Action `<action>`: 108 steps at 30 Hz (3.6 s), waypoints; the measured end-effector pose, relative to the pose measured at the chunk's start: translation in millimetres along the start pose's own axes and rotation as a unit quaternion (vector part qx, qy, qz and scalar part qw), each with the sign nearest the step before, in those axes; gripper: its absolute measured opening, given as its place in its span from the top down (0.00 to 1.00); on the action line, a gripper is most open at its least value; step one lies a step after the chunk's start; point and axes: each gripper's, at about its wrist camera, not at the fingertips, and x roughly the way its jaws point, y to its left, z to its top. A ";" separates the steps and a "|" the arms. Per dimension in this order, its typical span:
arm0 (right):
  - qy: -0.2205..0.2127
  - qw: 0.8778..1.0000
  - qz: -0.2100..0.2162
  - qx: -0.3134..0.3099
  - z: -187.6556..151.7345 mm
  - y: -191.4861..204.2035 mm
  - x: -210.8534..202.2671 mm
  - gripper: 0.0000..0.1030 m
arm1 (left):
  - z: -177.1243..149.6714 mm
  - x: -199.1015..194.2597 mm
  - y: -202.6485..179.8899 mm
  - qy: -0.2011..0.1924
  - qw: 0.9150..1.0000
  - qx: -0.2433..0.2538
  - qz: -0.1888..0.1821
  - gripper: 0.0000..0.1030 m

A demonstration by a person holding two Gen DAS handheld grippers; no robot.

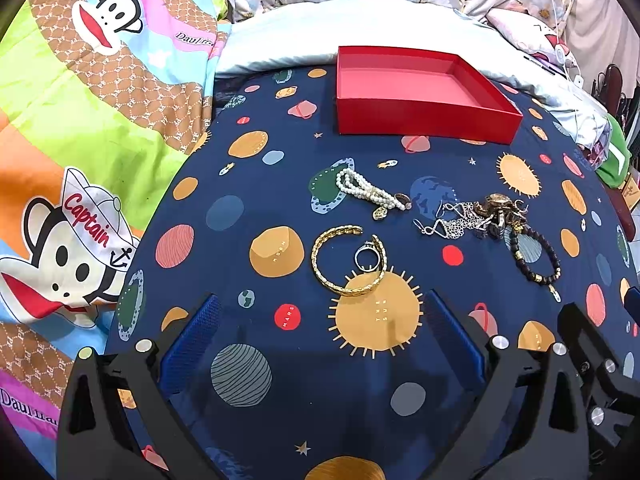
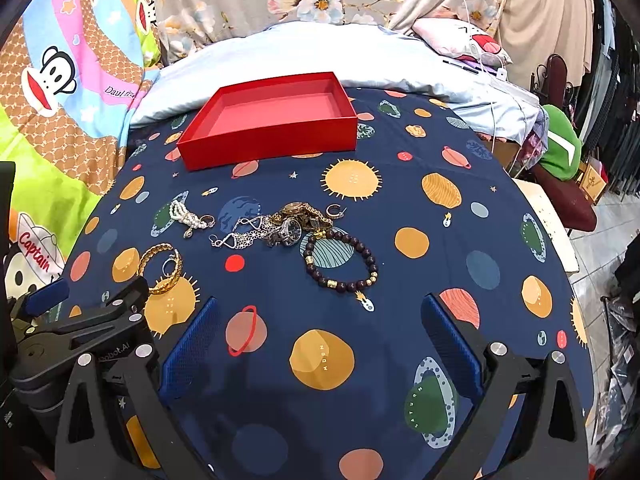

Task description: Organize jewelry

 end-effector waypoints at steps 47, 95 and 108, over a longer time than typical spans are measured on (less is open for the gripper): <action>0.036 0.999 0.009 0.021 -1.4 -19.0 27.7 0.05 | -4.0 34.8 30.8 0.046 0.996 -0.060 -0.046 0.05; 0.040 0.999 0.024 0.024 23.8 -40.3 60.7 0.07 | 24.2 39.6 6.5 -0.004 0.995 0.005 -0.103 0.46; 0.059 0.996 0.068 0.014 44.0 -31.4 87.7 0.40 | 31.0 44.8 9.1 0.003 0.995 -0.001 -0.098 0.46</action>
